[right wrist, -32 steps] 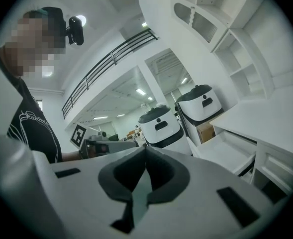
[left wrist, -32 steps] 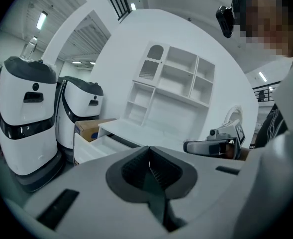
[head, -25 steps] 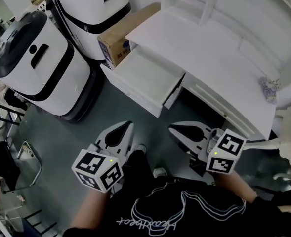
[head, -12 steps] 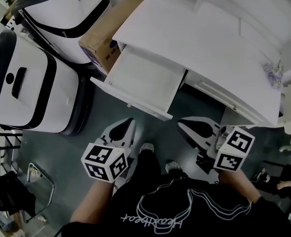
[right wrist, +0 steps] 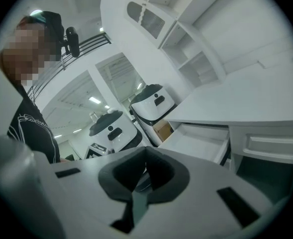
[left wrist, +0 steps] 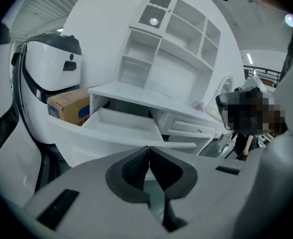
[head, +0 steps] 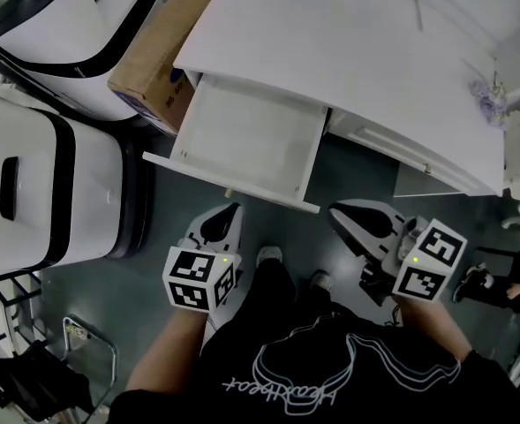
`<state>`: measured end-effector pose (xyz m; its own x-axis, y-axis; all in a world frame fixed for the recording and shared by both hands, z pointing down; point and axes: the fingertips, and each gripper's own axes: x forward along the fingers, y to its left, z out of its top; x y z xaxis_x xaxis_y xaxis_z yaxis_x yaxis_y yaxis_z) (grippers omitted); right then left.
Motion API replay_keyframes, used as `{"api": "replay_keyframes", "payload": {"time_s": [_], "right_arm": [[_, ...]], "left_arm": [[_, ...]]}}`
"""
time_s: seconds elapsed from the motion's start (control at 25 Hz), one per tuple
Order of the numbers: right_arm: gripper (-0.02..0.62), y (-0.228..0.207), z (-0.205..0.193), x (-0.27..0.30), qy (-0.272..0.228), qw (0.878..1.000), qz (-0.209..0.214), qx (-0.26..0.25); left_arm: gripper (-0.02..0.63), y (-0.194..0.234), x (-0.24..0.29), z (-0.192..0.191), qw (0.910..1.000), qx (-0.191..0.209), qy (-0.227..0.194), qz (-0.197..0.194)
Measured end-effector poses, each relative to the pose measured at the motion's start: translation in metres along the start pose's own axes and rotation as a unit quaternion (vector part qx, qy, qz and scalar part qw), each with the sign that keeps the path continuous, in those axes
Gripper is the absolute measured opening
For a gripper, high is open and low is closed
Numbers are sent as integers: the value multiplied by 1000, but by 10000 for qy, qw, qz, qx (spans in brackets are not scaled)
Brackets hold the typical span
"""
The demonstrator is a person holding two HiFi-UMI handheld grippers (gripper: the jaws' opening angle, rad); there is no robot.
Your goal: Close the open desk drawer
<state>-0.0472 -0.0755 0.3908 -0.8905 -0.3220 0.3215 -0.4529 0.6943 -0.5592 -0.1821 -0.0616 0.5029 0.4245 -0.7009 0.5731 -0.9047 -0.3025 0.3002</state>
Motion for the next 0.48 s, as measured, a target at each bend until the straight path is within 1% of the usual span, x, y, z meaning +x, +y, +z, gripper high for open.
{"api": "replay_keyframes", "payload": {"time_s": [0.12,0.32,0.48], "right_arm": [[6,-7,-3,0,-71,9998,-154,122],[6,-16,-8,3,-131,9991,-315,262],[6,-20,-12,5,-147,9986,-385,330]], "left_arm": [[6,9,14,-9,9999,90,136,-18],[6,20,30,-15,9986,442,277,100],[6,24,39,-16,9985,456,281,105]]}}
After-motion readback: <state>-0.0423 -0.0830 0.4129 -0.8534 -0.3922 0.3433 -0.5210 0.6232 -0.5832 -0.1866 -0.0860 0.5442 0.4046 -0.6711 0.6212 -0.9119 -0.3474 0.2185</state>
